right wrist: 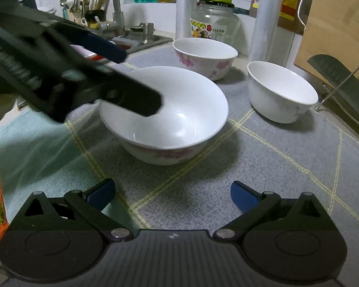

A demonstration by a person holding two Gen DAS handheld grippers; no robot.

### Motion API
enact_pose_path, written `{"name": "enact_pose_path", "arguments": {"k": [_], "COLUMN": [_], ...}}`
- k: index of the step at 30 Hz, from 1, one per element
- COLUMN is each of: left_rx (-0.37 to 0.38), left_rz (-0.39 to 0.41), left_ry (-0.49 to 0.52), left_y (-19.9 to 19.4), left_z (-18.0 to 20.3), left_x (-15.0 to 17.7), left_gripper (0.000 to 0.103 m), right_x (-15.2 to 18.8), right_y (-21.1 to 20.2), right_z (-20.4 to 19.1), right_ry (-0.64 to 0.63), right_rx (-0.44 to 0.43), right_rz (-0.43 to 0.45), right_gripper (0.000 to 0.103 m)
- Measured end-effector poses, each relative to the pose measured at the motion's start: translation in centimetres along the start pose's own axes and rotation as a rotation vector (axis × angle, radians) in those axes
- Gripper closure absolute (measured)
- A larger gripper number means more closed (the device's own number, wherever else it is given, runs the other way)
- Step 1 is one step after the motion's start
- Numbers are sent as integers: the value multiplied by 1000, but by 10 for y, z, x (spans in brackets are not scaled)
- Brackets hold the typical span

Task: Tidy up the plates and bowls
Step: 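Lower the left gripper onto a white bowl's rim and close it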

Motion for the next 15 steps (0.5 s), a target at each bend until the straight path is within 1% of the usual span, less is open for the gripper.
{"name": "enact_pose_path", "arguments": {"k": [3, 5, 9, 11, 15], "left_rx": [24, 39, 55, 67, 79], "left_rz": [-14, -26, -52, -62, -84], "left_ry": [-15, -30, -37, -29, -27], "left_y": [9, 14, 21, 23, 28], "left_z": [-5, -9, -12, -12, -15], "left_x": [-4, -6, -6, -5, -5], "left_gripper": [7, 12, 17, 22, 28], "right_x": [-3, -5, -11, -14, -20], "right_y": [3, 5, 10, 12, 7], "right_z": [-2, -2, -4, -5, -7], "right_ry": [9, 14, 5, -3, -2], "right_rx": [11, 18, 31, 31, 4], "right_rz": [3, 3, 10, 23, 63], "right_gripper": [0, 0, 0, 0, 1]}}
Point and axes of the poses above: each gripper's, at about its wrist camera, not at the fingertips, and y roughly the way its jaws point, z to its right, x to its underside, the point moved 2 cm from there along y, roughly the way its jaws point, and after that the axes turned 9 degrees about z, right-handed, at the moved point
